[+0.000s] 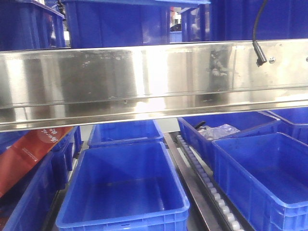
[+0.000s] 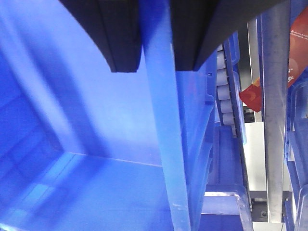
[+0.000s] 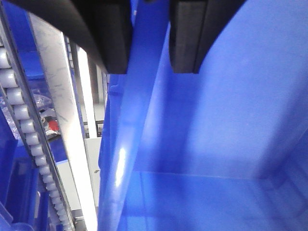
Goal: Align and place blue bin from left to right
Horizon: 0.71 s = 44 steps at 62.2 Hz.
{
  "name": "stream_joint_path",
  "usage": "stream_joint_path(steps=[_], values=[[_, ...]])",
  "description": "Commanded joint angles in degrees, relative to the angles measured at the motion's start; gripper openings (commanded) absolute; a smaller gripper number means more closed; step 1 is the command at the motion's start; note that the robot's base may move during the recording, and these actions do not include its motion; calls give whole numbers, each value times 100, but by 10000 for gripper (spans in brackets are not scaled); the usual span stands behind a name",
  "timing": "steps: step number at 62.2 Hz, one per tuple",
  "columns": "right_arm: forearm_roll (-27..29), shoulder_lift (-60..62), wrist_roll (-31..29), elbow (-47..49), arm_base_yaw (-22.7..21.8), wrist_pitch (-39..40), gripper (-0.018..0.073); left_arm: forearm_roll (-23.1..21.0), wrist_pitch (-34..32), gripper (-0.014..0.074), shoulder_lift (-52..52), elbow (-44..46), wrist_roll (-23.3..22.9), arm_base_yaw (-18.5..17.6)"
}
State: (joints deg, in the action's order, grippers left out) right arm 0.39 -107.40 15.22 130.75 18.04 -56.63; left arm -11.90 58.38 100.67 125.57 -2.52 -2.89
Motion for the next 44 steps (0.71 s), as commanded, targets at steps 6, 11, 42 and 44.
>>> stream_joint_path(steps=[6, 11, 42, 44], values=[[292, 178, -238, 64, 80, 1213, -153, -448, -553, -111, -141, 131, 96, -85], [292, 178, -238, 64, 80, 1213, -153, -448, -553, -111, -141, 131, 96, -85], [292, 178, -238, 64, 80, 1213, -153, -448, -553, -111, -141, 131, 96, -85], [292, 178, -238, 64, 80, 1213, -153, -448, -553, -111, -141, 131, 96, -85]])
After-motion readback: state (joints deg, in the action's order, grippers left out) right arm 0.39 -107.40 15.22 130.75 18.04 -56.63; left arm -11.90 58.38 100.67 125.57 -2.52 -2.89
